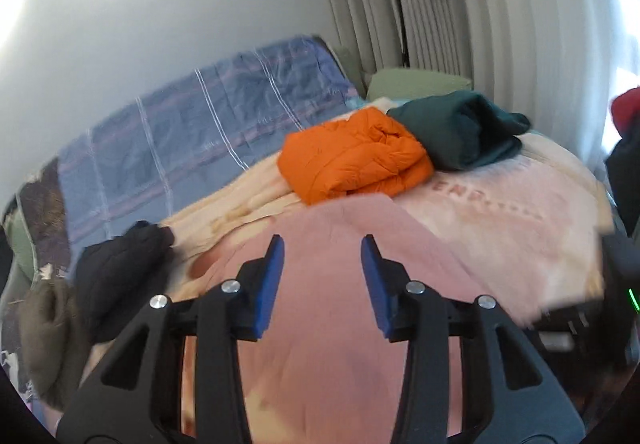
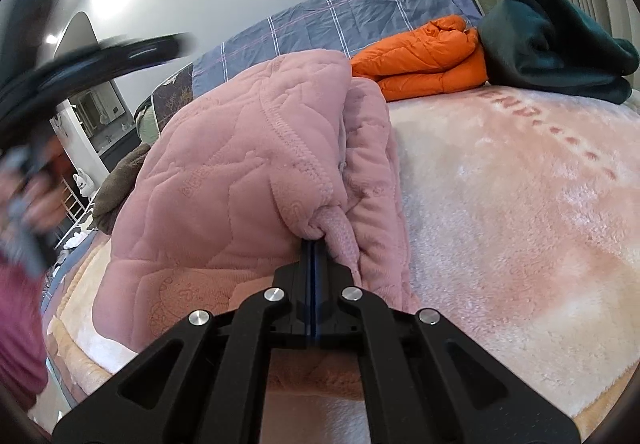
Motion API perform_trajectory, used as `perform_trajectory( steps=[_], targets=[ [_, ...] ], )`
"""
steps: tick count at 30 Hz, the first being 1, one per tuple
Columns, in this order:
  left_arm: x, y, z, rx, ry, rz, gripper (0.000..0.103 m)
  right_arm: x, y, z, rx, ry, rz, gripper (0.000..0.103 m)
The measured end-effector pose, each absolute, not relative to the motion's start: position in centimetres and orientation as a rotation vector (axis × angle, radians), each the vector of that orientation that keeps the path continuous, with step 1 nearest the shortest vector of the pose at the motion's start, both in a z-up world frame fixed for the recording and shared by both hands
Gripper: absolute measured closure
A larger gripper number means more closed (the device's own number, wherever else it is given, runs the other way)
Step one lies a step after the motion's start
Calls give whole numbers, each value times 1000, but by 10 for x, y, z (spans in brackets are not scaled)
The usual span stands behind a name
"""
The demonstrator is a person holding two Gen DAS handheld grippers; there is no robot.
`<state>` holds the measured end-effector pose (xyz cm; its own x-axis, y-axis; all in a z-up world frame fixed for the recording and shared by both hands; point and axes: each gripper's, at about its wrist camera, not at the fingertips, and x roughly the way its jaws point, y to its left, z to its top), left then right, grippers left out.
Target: Fold large clothes
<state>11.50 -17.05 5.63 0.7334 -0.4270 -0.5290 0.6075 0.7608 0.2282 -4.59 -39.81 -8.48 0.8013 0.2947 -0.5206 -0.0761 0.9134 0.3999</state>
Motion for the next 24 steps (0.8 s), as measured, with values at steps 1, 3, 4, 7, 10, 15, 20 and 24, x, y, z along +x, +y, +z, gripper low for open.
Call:
perform_trajectory(
  steps=[1, 3, 4, 7, 10, 15, 20, 24],
  targets=[
    [135, -180, 47, 427, 506, -574, 60, -45, -398, -85, 375, 613, 205, 103],
    [180, -206, -4, 541, 679, -531, 56, -45, -399, -85, 378, 613, 207, 103],
    [195, -210, -27, 567, 736, -515, 56, -44, -399, -85, 375, 614, 205, 103],
    [217, -201, -35, 466, 830, -548, 56, -40, -398, -85, 362, 611, 205, 103],
    [209, -197, -36, 473, 806, -537, 56, -39, -395, -83, 344, 610, 204, 103],
    [208, -200, -33, 495, 766, -516, 56, -48, -402, -57, 376, 596, 231, 99],
    [216, -193, -29, 460, 781, -536, 56, -38, -396, -7, 306, 492, 293, 99],
    [215, -191, -30, 457, 769, -531, 56, 21, -396, -33, 358, 616, 289, 103]
  ],
)
